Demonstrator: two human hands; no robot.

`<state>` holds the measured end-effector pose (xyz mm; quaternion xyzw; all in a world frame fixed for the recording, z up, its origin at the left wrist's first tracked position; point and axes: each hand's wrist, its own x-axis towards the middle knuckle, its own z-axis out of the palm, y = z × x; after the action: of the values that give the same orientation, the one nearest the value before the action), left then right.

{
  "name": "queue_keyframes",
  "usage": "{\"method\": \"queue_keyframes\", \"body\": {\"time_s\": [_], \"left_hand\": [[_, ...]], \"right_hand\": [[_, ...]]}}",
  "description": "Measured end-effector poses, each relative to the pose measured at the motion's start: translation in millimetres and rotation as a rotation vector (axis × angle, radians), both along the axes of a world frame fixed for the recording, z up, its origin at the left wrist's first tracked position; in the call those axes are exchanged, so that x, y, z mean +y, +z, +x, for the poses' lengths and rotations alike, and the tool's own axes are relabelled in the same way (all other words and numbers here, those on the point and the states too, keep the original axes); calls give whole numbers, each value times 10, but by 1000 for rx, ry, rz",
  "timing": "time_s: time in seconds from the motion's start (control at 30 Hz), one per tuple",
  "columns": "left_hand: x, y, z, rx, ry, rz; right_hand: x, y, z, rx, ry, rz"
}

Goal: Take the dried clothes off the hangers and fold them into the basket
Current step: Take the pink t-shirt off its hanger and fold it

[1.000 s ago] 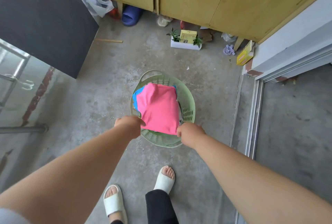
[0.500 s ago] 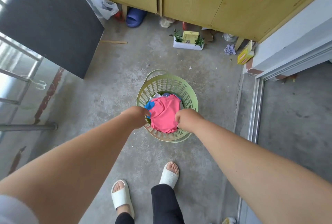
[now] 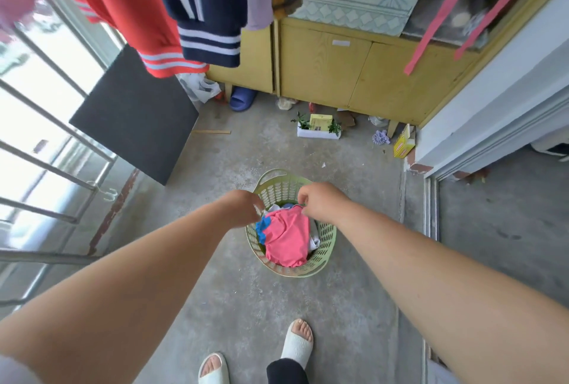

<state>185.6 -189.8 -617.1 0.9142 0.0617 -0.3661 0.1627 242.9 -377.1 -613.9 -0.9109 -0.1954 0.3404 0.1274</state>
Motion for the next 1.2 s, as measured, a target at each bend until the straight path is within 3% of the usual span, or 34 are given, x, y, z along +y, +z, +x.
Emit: {"method": "queue_keyframes", "body": {"time_s": [0.5, 0.93, 1.2], "left_hand": [[179, 1964, -12, -359, 228, -26], [539, 3574, -472, -633, 220, 39], [996, 4267, -520, -1003, 490, 17]], "right_hand": [[441, 1932, 154, -268, 126, 169], [999, 3491, -47, -459, 260, 482], [1401, 4144, -167, -522, 302, 591]]}}
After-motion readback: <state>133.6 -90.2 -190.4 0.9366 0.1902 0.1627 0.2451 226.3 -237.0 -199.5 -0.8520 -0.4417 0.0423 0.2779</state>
